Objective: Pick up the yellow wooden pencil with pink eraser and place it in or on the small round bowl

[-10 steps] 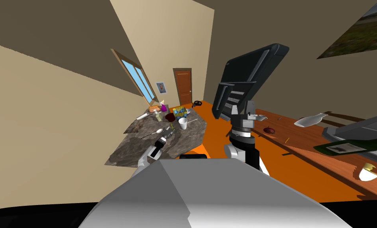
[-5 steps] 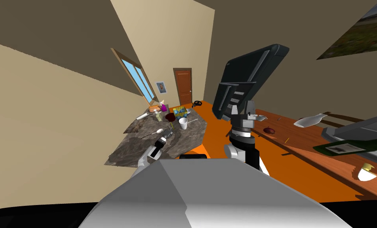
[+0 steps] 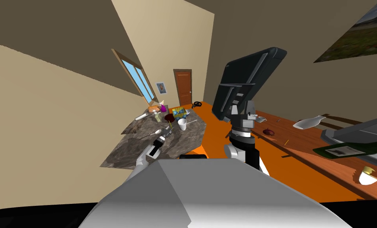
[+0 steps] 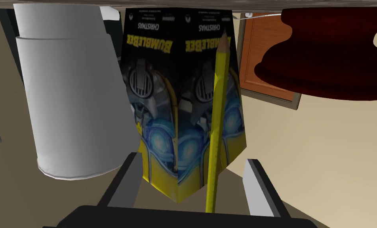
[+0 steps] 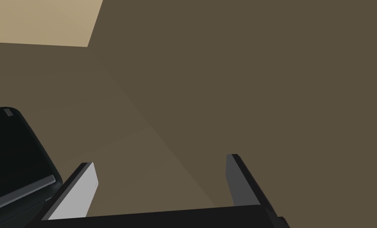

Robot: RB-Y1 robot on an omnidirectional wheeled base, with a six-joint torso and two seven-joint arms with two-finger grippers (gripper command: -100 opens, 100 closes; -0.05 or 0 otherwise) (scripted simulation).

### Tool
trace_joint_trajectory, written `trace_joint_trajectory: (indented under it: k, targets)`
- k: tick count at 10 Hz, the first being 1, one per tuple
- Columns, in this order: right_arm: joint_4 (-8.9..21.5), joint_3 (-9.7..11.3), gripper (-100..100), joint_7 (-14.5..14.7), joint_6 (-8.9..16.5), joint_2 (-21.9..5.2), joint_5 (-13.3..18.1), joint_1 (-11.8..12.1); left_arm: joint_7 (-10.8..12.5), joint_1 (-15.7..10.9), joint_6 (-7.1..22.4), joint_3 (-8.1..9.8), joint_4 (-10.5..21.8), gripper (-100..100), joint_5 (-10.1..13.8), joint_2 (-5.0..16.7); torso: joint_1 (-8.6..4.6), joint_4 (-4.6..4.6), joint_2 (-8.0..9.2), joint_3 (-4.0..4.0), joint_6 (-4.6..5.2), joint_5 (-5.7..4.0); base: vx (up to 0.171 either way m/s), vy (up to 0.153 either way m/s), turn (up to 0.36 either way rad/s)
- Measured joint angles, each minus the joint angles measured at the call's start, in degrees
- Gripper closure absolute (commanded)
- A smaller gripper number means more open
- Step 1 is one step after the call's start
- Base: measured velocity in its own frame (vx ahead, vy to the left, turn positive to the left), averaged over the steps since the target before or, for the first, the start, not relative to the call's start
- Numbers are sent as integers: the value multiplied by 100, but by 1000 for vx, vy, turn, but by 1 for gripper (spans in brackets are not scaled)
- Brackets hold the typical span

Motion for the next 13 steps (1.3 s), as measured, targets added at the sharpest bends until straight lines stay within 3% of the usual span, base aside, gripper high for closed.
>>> trace_joint_trajectory:
  k: [1,2,3,7,9,13]
  targets:
    - [0,0,0,0,0,0,0,-1,0,-6,18,5,0,0,-2,5,17,1,15,7,-1,2,9,-10,0]
    - [0,-1,0,0,0,-1,0,-1,0,-6,17,4,0,-100,-2,4,33,5,30,16,-1,7,0,0,0]
    - [0,-1,0,0,0,-1,0,-1,0,-7,17,4,0,100,-2,4,39,7,37,20,-1,8,0,0,0]
    - [0,-1,0,0,0,-1,0,-1,0,-7,17,4,-1,100,-2,4,43,8,42,23,-1,9,0,0,0]
    - [0,-1,0,0,0,-1,0,-1,0,-7,17,4,-1,-100,-2,4,43,8,42,23,-1,9,-2,25,-87]
    - [1,-1,0,0,1,-2,0,-2,292,-424,162,83,284,-100,124,192,70,12,57,32,1,16,-37,82,-178]
